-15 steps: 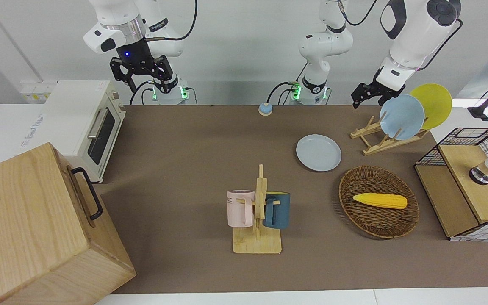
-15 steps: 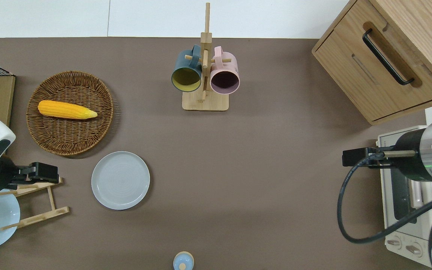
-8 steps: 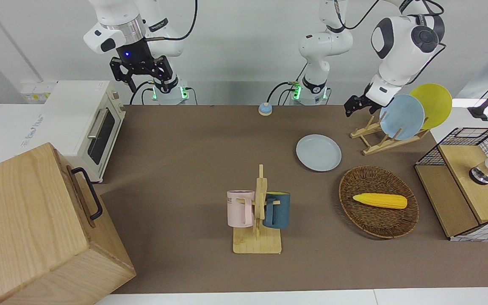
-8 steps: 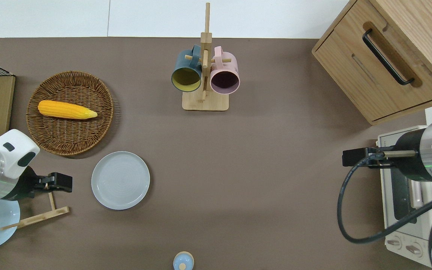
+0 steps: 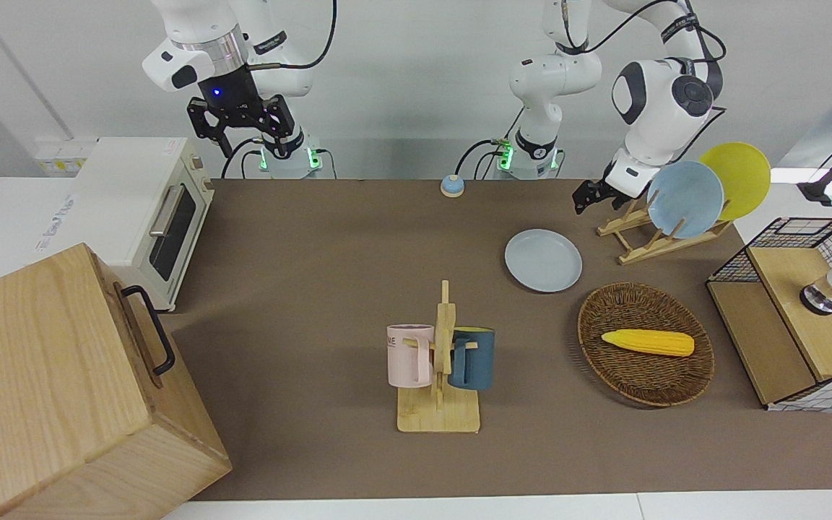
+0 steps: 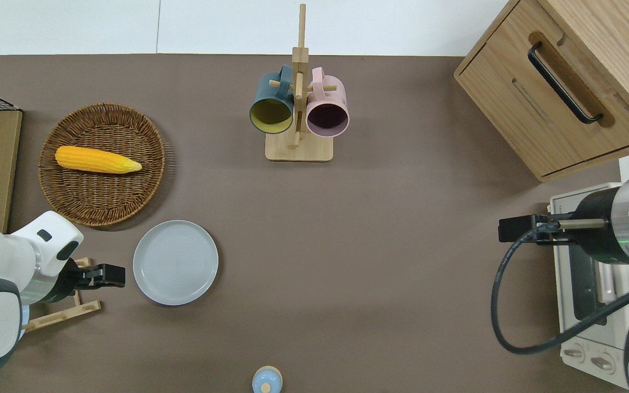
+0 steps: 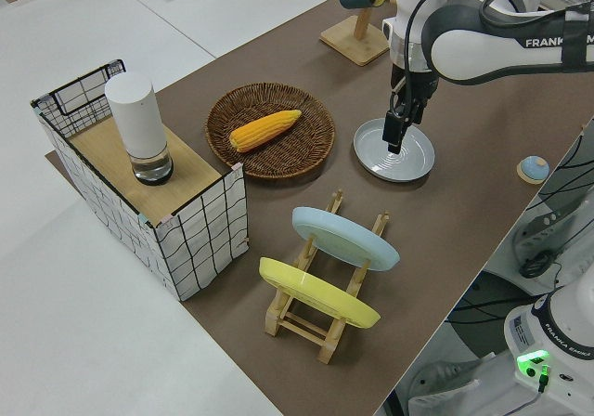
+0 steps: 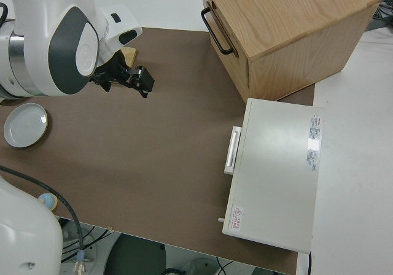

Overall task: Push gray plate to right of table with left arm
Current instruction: 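Move the left gripper forward to the near edge of the gray plate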

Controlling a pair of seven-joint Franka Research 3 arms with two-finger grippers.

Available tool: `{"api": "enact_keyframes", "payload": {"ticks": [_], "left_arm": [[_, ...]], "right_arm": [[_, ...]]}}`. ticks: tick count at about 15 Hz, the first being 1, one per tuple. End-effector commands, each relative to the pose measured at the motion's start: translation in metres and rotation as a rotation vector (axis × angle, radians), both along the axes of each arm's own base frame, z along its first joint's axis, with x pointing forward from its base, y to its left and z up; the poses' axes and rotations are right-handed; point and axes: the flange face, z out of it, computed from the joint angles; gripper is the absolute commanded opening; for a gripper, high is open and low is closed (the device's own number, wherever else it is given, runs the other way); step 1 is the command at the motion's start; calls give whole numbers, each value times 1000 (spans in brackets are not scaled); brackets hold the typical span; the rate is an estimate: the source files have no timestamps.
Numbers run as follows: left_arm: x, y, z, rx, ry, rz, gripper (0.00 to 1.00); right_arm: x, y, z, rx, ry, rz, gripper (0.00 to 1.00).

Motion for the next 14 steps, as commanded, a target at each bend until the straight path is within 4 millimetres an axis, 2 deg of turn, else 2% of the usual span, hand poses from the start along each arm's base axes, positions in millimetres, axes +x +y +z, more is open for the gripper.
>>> {"api": "enact_keyframes", "payload": {"ticks": [1, 6, 9, 14], "left_arm": [[-20, 3, -35, -12, -55, 7, 983], [-25, 3, -61, -28, -71, 29, 973], [-28, 2, -87, -31, -76, 35, 964], [-25, -2, -110, -35, -60, 33, 910]], "right_arm": [[-4, -1, -1, 11, 3, -10, 996], [-4, -2, 0, 11, 2, -12, 996], [-4, -1, -1, 11, 3, -10, 996], [-4, -1, -1, 11, 3, -10, 996]]}}
